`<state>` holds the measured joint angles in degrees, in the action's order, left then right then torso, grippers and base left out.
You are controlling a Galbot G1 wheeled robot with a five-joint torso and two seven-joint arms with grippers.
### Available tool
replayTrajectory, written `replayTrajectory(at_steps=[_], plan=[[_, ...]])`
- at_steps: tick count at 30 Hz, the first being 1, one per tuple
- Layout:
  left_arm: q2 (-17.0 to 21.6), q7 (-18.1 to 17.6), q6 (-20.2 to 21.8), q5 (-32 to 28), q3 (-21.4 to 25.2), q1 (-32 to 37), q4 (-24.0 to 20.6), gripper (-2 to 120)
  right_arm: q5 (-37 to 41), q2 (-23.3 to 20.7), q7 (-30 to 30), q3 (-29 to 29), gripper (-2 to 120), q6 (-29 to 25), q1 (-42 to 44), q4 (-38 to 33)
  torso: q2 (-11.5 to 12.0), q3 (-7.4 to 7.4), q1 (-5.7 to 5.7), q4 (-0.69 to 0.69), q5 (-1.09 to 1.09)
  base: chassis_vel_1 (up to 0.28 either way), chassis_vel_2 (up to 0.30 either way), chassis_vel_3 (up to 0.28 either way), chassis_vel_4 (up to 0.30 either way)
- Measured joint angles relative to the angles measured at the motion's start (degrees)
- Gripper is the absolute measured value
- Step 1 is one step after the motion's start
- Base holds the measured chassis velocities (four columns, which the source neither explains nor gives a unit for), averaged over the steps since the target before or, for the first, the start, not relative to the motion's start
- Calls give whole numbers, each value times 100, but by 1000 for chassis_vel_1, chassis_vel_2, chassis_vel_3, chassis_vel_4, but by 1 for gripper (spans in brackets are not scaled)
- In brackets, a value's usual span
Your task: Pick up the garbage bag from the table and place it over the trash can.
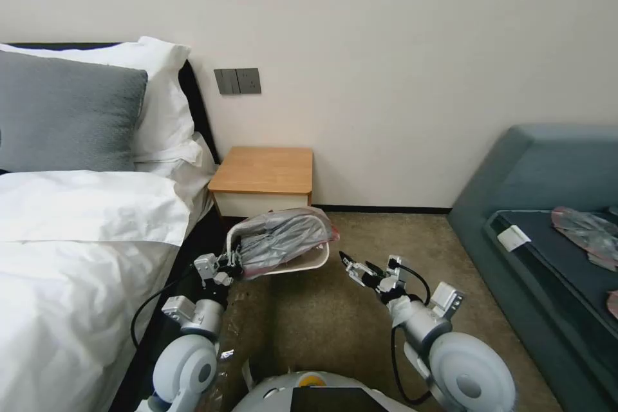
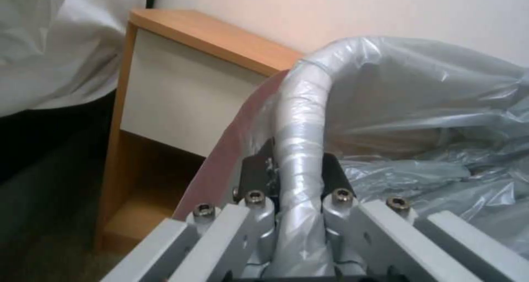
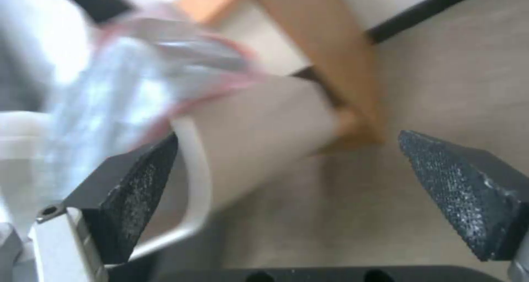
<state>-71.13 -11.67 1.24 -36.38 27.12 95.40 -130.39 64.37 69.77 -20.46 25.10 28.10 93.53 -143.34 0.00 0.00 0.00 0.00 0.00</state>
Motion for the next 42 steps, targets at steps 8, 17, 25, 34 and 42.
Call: replayTrajectory(at_steps=[8,17,25,34,42], plan=[[19,-5,-16,102,-26,56,-50,3,1320,79,155,-320,100,-78,-247,0,0,0,0,0,0,0,0,0,0],[-4,13,-16,155,-106,61,-81,3,2385,181,-76,-473,100,-210,-497,3,0,0,0,0,0,0,0,0,0],[-16,52,-16,222,-128,136,-219,3,2170,303,-79,-592,100,-179,-571,6,0,0,0,0,0,0,0,0,0],[-7,72,-12,247,-133,186,-398,3,1948,325,-14,-637,88,-137,-618,10,0,0,0,0,0,0,0,0,0],[7,74,0,227,-133,200,-463,3,1625,368,220,-705,54,-94,-548,10,0,0,0,0,0,0,0,0,0]])
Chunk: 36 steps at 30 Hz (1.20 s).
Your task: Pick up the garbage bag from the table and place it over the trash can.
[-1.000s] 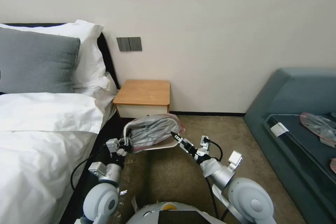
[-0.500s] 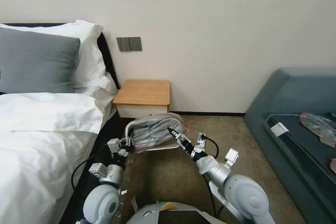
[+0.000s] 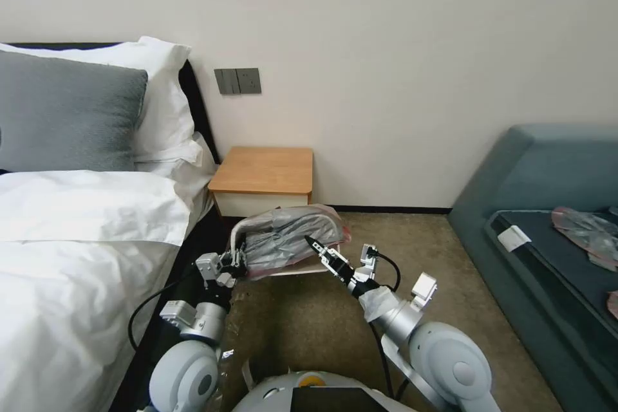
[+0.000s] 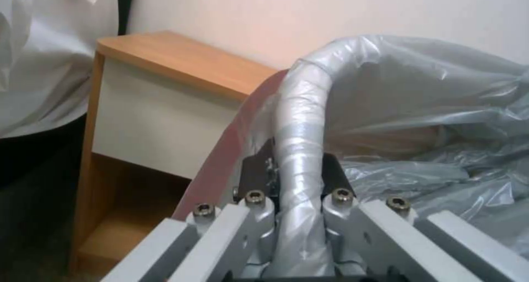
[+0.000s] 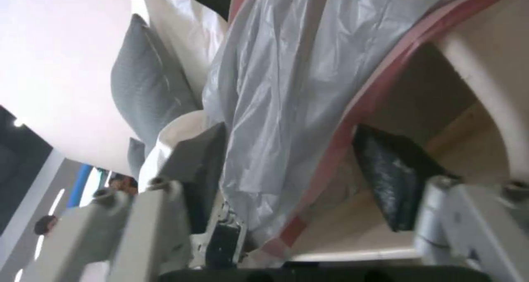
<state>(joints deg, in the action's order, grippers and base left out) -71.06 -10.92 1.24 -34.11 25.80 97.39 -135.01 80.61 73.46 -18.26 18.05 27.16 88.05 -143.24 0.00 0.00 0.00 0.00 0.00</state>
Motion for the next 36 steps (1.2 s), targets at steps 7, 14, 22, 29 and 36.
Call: replayTrajectory(at_steps=[7,14,22,29,36], plan=[[5,0,13,-30,18,20,-47,3,-221,8,202,-14,33,13,32,0,0,0,0,0,0,0,0,0,0],[1,0,14,-31,27,41,-71,3,-463,13,348,-80,10,13,60,0,0,0,0,0,0,0,0,0,0],[-6,10,17,-26,34,62,-87,3,-586,24,383,-159,0,12,74,1,0,0,0,0,0,0,0,0,0],[-14,-22,24,-28,66,30,-71,3,-724,28,373,-232,0,23,293,1,0,0,0,0,0,0,0,0,0],[-19,-119,37,-143,162,-66,-25,3,-782,8,339,-218,0,63,495,1,0,0,0,0,0,0,0,0,0]])
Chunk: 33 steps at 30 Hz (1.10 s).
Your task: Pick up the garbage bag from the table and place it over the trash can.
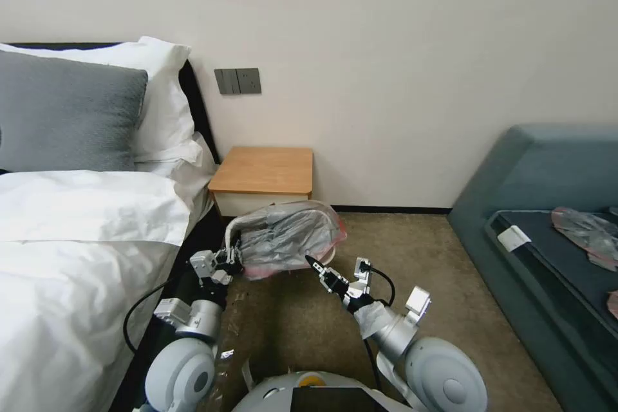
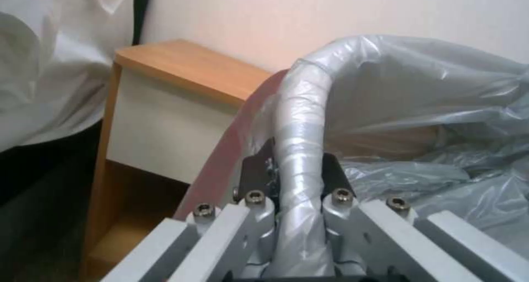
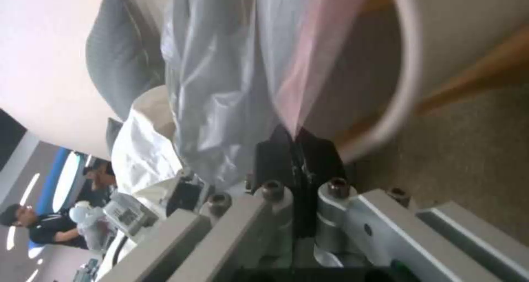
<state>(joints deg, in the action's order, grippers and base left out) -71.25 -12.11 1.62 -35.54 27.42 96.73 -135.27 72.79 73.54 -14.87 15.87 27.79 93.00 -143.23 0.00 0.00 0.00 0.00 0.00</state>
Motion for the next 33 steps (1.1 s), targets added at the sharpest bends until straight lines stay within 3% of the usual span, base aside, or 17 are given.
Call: replayTrajectory(at_steps=[22,33], plan=[[-17,-106,108,-261,73,-159,78,3,-546,-19,-23,48,0,171,180,0,0,0,0,0,0,0,0,0,0],[-9,-148,223,-622,108,-153,-51,3,-1363,-30,299,107,0,148,-62,265,0,0,0,0,-1,0,0,0,0]])
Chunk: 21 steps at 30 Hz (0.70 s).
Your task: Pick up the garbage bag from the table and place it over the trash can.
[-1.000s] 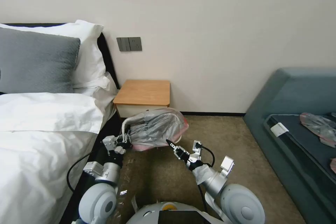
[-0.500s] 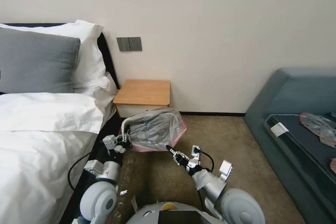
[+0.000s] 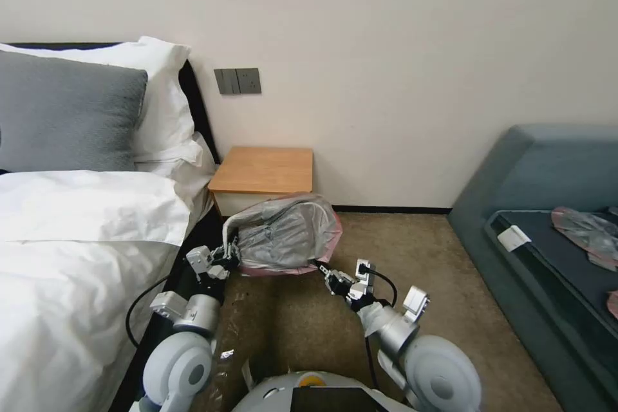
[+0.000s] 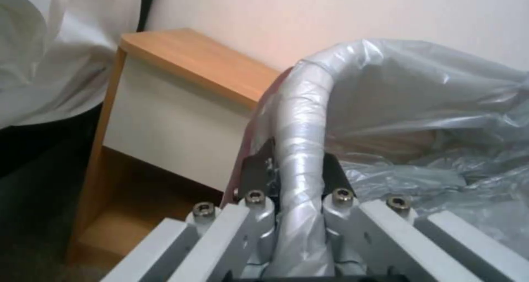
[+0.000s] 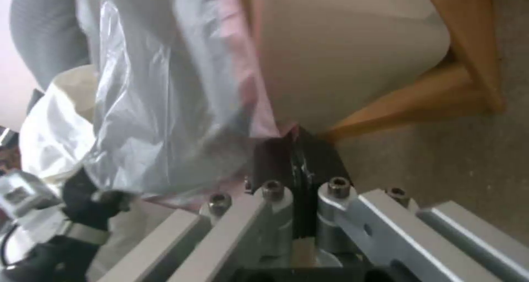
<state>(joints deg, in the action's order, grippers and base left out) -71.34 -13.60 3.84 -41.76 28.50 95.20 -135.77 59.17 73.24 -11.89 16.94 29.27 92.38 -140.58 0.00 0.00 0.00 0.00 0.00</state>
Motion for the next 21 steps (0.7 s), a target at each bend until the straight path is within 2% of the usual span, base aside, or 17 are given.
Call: replayTrajectory(at_steps=[16,21], plan=[[-12,31,11,-62,96,54,-45,3,-366,-30,343,138,0,-181,7,180,0,0,0,0,0,0,0,0,0],[-19,32,10,-62,176,16,17,3,-803,-60,703,174,19,-183,215,88,0,0,0,0,0,0,0,0,0]])
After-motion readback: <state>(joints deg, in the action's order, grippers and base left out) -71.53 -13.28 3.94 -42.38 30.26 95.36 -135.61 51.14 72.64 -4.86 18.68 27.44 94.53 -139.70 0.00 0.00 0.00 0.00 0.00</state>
